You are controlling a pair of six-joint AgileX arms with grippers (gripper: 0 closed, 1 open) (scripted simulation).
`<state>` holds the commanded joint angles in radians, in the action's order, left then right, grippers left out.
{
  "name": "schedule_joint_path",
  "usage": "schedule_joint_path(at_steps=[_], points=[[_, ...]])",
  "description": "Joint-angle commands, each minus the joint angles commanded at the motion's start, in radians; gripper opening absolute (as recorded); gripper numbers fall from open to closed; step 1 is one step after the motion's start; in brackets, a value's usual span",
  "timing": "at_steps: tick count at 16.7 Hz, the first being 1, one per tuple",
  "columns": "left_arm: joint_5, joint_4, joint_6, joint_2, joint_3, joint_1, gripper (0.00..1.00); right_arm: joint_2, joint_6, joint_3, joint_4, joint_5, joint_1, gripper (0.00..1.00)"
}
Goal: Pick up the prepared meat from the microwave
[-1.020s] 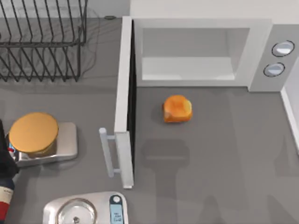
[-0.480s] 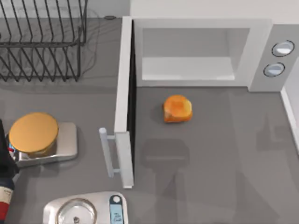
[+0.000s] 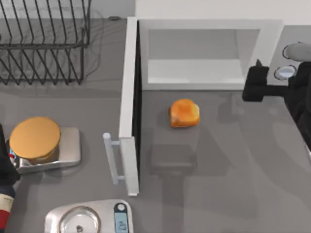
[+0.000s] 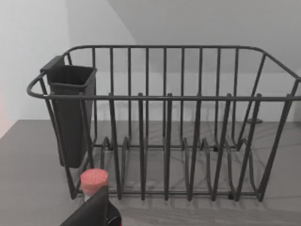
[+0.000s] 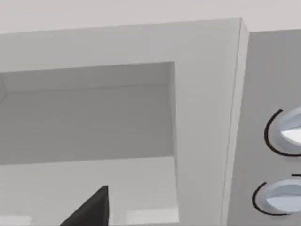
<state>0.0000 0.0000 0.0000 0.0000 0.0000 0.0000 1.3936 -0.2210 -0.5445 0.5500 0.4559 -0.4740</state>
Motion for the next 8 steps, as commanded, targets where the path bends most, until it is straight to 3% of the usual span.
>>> schedule_joint_path(at_steps=[8], points=[[0.0, 0.0, 0.0, 0.0, 0.0, 0.0, 1.0, 0.729, -0.116, -0.288, 0.289, 0.24, -0.25, 1.0]])
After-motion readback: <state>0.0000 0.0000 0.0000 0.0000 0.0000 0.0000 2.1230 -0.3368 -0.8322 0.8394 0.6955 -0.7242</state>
